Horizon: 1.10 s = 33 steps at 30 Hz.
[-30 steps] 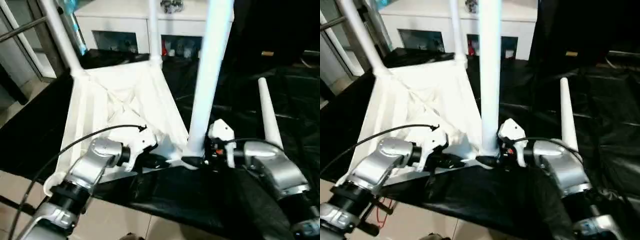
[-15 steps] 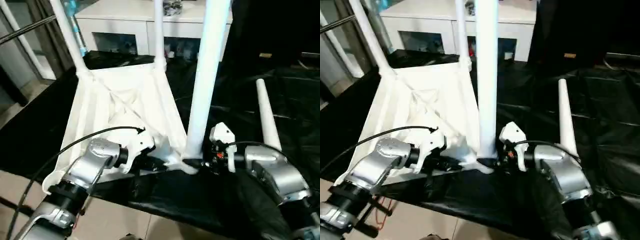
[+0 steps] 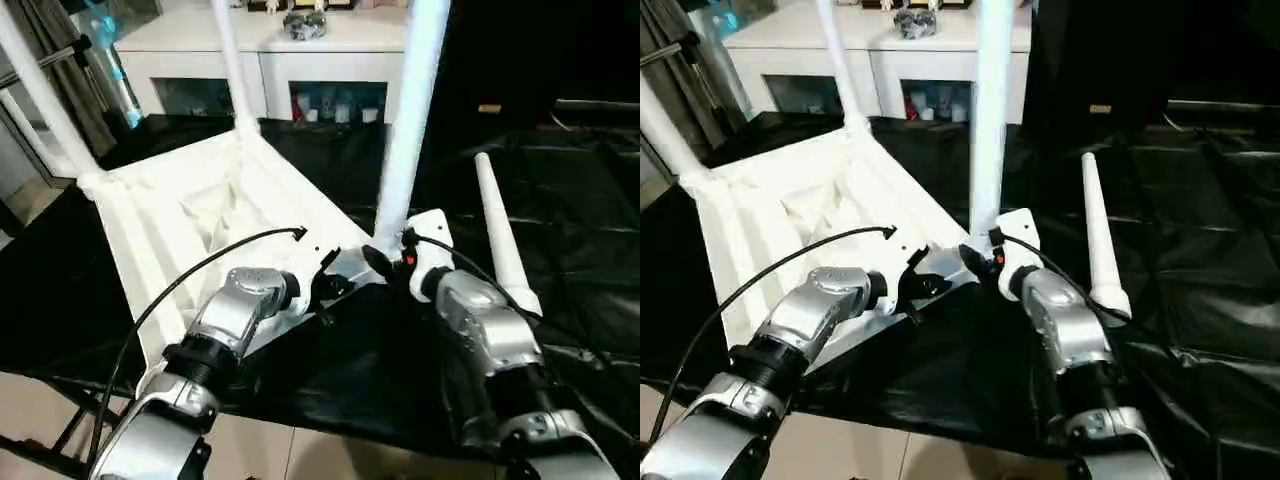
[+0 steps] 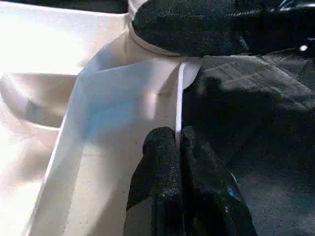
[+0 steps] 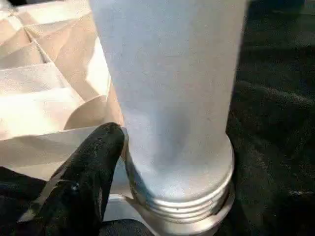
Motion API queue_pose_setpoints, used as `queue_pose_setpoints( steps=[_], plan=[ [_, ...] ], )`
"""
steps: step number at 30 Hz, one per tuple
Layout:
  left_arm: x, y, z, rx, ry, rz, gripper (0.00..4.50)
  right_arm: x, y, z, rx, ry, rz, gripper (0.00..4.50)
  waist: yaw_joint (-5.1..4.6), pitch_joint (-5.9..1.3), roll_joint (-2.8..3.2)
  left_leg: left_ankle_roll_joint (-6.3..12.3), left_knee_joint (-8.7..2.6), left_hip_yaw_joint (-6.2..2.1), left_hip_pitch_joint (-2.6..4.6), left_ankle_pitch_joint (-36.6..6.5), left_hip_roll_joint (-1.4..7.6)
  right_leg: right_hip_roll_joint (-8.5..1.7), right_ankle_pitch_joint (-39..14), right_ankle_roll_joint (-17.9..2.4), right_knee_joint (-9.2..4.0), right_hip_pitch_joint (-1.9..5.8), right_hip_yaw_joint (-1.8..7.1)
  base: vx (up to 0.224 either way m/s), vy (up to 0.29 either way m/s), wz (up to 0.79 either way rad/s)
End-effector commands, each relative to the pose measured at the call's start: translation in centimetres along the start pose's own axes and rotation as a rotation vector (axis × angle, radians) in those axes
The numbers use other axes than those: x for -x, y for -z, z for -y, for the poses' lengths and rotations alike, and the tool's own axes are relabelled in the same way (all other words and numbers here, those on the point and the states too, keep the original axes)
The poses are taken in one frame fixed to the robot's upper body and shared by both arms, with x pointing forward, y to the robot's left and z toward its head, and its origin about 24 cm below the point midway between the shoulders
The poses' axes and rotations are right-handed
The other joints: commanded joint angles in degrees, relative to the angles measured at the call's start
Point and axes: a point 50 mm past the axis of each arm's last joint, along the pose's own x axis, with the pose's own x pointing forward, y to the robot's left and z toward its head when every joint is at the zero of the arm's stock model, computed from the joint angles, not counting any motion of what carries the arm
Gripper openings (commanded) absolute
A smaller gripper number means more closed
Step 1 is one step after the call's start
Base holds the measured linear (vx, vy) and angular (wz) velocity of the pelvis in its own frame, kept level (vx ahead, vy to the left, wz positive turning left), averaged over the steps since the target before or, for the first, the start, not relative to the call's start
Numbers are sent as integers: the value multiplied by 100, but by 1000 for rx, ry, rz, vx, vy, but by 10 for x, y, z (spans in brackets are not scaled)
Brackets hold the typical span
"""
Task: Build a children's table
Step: Rotate leg to tighten, then rotate table base
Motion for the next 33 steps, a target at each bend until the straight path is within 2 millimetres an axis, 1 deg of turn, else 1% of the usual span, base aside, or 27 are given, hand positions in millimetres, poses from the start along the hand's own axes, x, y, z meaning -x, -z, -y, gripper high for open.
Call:
queue_pose_setpoints(
  steps=[1,4,5,7,8,9,10,11,12,13,14,15,16,17,18,20,21,23,24,25,26,27,28,29,30,31,33],
  plan=[
    [-3,-17,-1,-51,-15,48,0,-5,7,-21,22,-96,-27,383,-6,-302,-46,54,-479,-130,70,-2390,191,-264,-2667,-852,-580,195,142,0,0,0],
    [-2,-14,-4,-47,-26,34,0,6,0,-9,33,-62,11,383,5,-311,-22,87,-483,-126,61,-2302,200,-268,-2425,-947,-550,213,158,0,0,0],
    [-2,-14,-5,-47,-29,31,0,10,-2,-5,30,-55,22,383,15,-320,-38,111,-481,-117,65,-2241,203,-262,-2284,-994,-540,221,164,0,0,0],
    [-2,-10,-7,-46,-39,16,0,28,-7,7,24,-32,58,383,54,-313,-34,184,-475,-93,61,-2079,205,-258,-2071,-1034,-546,235,182,0,0,0],
    [-2,-9,-7,-45,-49,13,0,37,-8,12,28,-27,69,383,77,-329,-30,232,-475,-96,40,-1931,208,-258,-1896,-1055,-507,274,187,0,0,0],
    [-2,-9,-7,-45,-49,13,0,37,-8,12,28,-27,69,383,110,-350,-34,298,-461,-95,31,-1721,219,-272,-1640,-1089,-485,288,196,0,0,0],
    [-3,-7,-7,-37,-57,11,0,56,-9,20,68,-40,75,383,112,-349,-74,371,-449,-80,0,-1542,203,-263,-1442,-1135,-478,316,187,0,0,0],
    [-4,-7,-7,-38,-60,12,0,63,-10,22,88,-49,73,383,156,-356,-67,401,-436,-83,12,-1454,221,-280,-1363,-1137,-464,326,197,0,0,0],
    [-4,-8,-7,-41,-63,13,0,67,-10,23,92,-52,71,383,175,-369,-74,489,-420,-67,34,-1302,226,-276,-1194,-1215,-450,302,206,0,0,0],
    [-5,-8,-7,-49,-72,15,0,74,-11,27,101,-60,67,383,159,-370,-134,542,-415,-59,2,-1220,210,-270,-1151,-1240,-445,329,197,0,0,0],
    [-6,-9,-7,-52,-75,16,0,77,-11,28,104,-63,66,383,187,-368,-107,612,-403,-54,7,-1127,210,-281,-1163,-1240,-449,328,193,0,0,0],
    [-6,-9,-7,-52,-75,16,0,77,-11,28,104,-63,66,383,171,-359,-107,649,-409,-56,-12,-1110,200,-283,-1291,-1235,-456,329,181,0,0,0],
    [-7,-15,-10,-65,-122,60,0,85,-11,30,81,-101,44,383,166,-343,-119,662,-397,-47,1,-1205,177,-267,-1582,-1181,-498,319,168,0,0,0],
    [-7,-20,-10,-58,-132,98,28,86,-9,29,75,-119,25,387,180,-341,-127,656,-395,-41,25,-1253,185,-270,-1730,-1135,-524,305,173,0,0,0],
    [-7,-25,-11,-48,-129,130,57,86,-7,28,82,-129,5,387,181,-328,-145,627,-405,-49,8,-1302,184,-273,-1966,-1074,-536,307,168,0,0,0],
    [-3,-33,-11,-31,-125,172,62,80,-2,24,96,-133,-30,387,188,-330,-128,547,-417,-64,-2,-1316,198,-282,-2110,-1035,-544,296,160,0,0,0],
    [0,-36,-12,-35,-129,185,62,77,1,22,107,-123,-51,387,194,-340,-122,491,-429,-75,13,-1328,225,-284,-1988,-1110,-521,273,166,0,0,0],
    [2,-38,-13,-40,-134,192,91,74,2,21,113,-116,-64,387,184,-330,-122,475,-436,-74,18,-1399,226,-273,-1850,-1168,-511,271,165,0,0,0],
    [16,-40,-22,-72,-192,190,100,66,7,13,115,-136,-96,387,185,-332,-211,486,-439,-74,6,-1372,231,-277,-1797,-1184,-489,276,173,0,0,0],
    [22,-41,-26,-76,-219,188,101,63,10,10,118,-146,-109,387,189,-340,-146,468,-444,-85,-12,-1250,238,-295,-1683,-1214,-446,291,174,0,0,0],
    [33,-41,-32,-90,-259,190,101,60,12,6,120,-156,-119,387,181,-341,-268,495,-432,-67,-10,-1215,241,-291,-1658,-1207,-459,277,174,0,0,0],
    [37,-41,-34,-95,-276,191,101,58,13,5,121,-160,-123,387,196,-349,-222,487,-426,-80,-4,-1164,246,-310,-1605,-1243,-417,286,179,0,0,0],
    [45,-41,-38,-103,-303,194,101,56,14,3,121,-163,-126,387,207,-343,-178,485,-426,-65,17,-1099,251,-298,-1552,-1249,-429,256,185,0,0,0],
    [54,-40,-43,-106,-339,199,101,54,15,1,117,-165,-130,387,209,-345,-222,478,-428,-66,17,-1041,258,-281,-1406,-1273,-402,265,185,0,0,0],
    [64,-39,-48,-102,-378,200,101,51,15,-1,110,-165,-132,387,232,-356,-215,461,-433,-78,23,-963,277,-294,-1239,-1325,-355,273,185,0,0,0],
    [83,-36,-57,-102,-448,192,101,45,14,-5,102,-161,-135,387,223,-344,-237,474,-440,-65,11,-921,267,-278,-1191,-1324,-364,270,187,0,0,0],
    [115,-27,-70,-123,-563,137,101,35,12,-11,88,-147,-136,387,243,-344,-196,392,-442,-65,67,-913,282,-272,-1103,-1391,-333,229,196,0,0,0]
  ],
)
